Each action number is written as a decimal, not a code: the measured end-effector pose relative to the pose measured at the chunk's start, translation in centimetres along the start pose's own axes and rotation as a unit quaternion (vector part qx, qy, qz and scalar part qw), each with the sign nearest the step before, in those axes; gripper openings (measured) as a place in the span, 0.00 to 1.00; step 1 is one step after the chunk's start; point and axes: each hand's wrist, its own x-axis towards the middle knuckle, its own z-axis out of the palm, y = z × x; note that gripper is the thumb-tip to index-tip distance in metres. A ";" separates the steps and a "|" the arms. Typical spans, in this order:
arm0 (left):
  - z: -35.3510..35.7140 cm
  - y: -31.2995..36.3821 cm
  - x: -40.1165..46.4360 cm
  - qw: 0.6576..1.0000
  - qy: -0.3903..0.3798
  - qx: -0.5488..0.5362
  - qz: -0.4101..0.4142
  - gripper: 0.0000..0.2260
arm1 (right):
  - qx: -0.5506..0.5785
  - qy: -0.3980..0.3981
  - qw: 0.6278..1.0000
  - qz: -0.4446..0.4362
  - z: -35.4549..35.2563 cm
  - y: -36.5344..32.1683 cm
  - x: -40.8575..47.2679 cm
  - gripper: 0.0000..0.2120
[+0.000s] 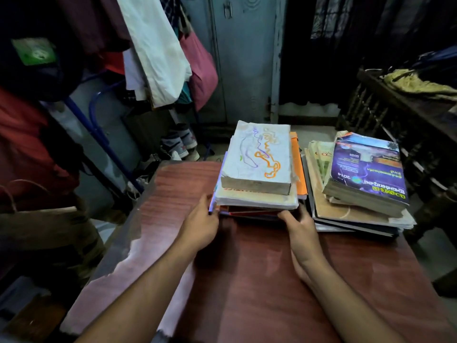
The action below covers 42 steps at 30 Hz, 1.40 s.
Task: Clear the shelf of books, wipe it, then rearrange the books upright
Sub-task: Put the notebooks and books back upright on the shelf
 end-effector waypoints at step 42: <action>-12.5 -0.5 -6.6 0.994 0.012 -0.062 -0.093 0.25 | 0.002 -0.198 0.979 0.043 6.2 -4.1 -3.3 0.23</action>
